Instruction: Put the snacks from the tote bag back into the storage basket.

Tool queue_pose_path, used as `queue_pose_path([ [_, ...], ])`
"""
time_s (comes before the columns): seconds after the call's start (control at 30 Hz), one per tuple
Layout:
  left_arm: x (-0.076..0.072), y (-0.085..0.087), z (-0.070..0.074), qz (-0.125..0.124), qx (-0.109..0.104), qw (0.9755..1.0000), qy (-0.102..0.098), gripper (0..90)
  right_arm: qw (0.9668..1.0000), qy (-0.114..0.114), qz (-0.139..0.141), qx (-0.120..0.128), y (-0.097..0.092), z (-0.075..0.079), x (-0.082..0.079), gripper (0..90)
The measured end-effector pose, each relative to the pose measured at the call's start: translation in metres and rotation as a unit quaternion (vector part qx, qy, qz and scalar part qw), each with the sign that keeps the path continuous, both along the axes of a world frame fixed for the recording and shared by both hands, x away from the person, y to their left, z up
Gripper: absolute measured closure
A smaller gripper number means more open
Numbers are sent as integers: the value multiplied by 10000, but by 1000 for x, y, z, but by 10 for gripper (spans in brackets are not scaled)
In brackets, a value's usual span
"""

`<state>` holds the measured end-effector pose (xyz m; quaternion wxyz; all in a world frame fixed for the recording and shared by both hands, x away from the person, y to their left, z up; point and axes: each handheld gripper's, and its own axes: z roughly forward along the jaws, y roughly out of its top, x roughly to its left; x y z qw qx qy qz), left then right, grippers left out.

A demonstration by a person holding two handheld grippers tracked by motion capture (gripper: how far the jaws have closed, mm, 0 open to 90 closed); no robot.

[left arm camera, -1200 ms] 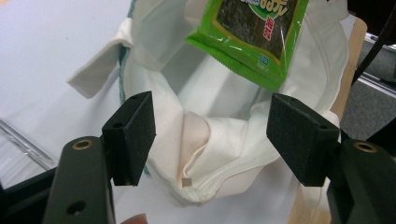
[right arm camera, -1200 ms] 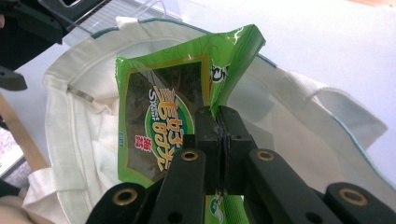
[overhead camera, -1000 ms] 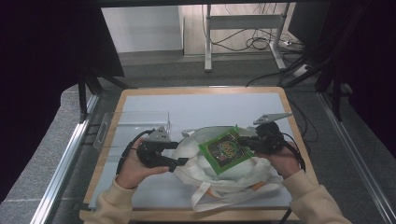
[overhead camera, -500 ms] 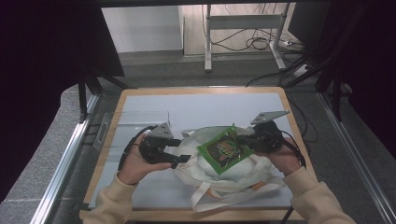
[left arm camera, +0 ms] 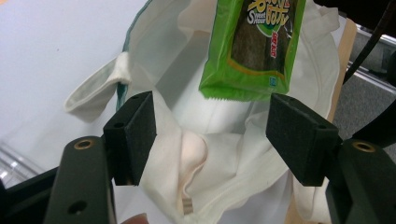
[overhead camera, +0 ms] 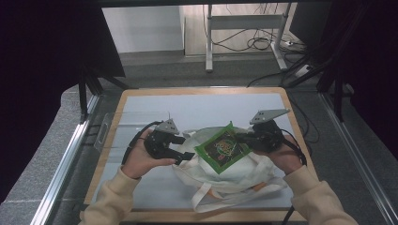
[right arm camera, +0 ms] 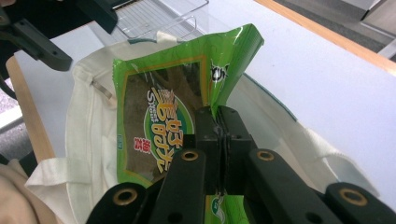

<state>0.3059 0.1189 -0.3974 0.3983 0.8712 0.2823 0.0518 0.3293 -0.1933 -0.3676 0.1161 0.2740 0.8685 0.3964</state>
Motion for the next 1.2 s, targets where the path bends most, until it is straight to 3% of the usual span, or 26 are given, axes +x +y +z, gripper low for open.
queue_pose_path([
  [0.23,7,-10,4,-178,-18,9998,-11,334,9999,-88,120,-28,2,2,0,873],
  [0.37,10,-18,9,-325,177,9993,-101,340,9994,-172,305,38,5,2,-1,873],
  [0.53,17,-32,7,-493,310,9983,-19,342,9990,-147,415,30,11,1,-1,873],
  [0.7,24,-38,0,-633,275,9974,225,370,9982,-213,561,27,14,0,-1,872],
  [0.8,26,-39,-4,-716,388,9962,298,393,9974,-259,666,55,13,1,-3,872],
  [0.97,24,-41,-6,-886,325,9946,429,519,9955,-363,878,38,17,2,-7,869],
  [1.1,21,-43,-8,-968,505,9926,540,624,9922,-491,1148,39,22,3,-11,857],
  [1.2,21,-39,-10,-1056,400,9916,625,685,9903,-579,1265,-4,22,3,-12,846],
])
